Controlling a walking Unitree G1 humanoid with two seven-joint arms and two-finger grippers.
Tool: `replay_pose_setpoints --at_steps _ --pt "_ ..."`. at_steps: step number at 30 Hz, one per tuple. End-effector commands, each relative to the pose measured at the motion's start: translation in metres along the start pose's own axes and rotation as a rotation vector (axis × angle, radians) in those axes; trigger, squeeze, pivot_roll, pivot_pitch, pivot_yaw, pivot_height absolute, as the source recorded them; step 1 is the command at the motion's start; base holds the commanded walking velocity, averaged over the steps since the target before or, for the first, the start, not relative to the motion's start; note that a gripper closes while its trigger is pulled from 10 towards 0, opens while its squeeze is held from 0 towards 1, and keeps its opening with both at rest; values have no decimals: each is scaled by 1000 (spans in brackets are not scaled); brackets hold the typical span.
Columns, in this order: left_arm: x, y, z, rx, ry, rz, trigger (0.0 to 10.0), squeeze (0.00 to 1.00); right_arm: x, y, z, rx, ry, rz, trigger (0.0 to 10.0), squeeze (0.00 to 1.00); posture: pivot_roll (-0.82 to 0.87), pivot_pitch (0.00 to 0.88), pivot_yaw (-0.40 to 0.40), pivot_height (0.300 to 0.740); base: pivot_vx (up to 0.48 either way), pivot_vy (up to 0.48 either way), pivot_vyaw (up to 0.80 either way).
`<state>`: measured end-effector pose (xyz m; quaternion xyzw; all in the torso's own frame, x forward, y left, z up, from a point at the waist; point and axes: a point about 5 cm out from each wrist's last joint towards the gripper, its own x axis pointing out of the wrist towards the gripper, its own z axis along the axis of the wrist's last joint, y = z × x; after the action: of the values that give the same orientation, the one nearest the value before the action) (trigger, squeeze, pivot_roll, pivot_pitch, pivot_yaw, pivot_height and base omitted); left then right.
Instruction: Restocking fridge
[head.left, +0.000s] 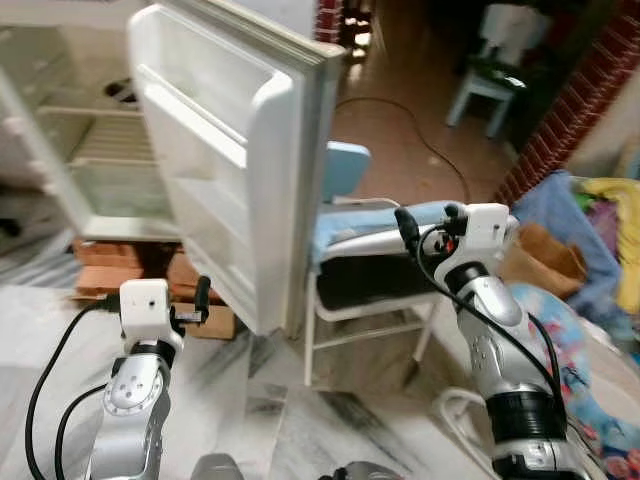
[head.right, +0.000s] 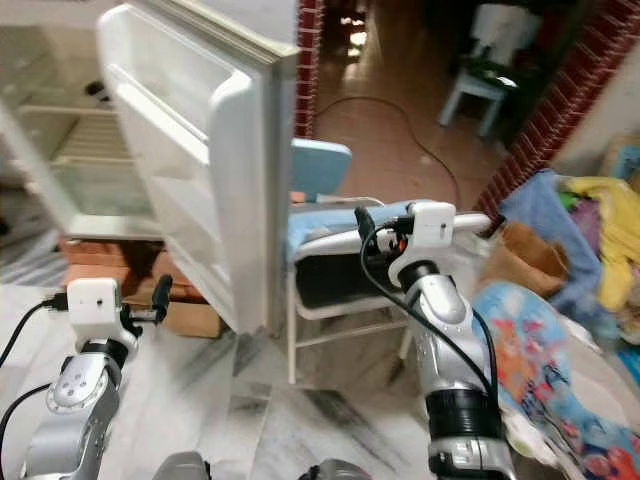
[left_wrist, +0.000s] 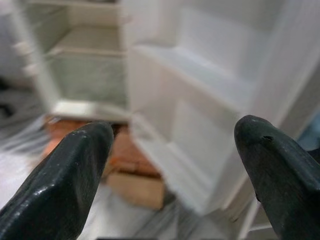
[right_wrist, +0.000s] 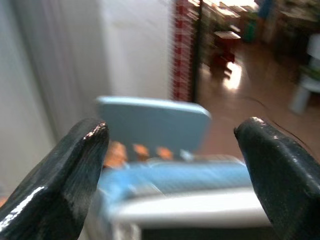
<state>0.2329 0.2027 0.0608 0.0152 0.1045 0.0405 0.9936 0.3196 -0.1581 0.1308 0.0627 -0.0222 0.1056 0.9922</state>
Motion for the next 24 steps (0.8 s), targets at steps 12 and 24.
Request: replay_pose_setpoints --at_steps 12,24 --pt "-2 4 2 13 16 12 10000 0 18 16 5 34 -44 13 10000 0 81 41 -109 740 0 0 800" --pt "-2 5 -2 29 42 7 10000 0 17 10 -2 27 -32 -19 10000 0 87 36 -108 740 0 0 246"
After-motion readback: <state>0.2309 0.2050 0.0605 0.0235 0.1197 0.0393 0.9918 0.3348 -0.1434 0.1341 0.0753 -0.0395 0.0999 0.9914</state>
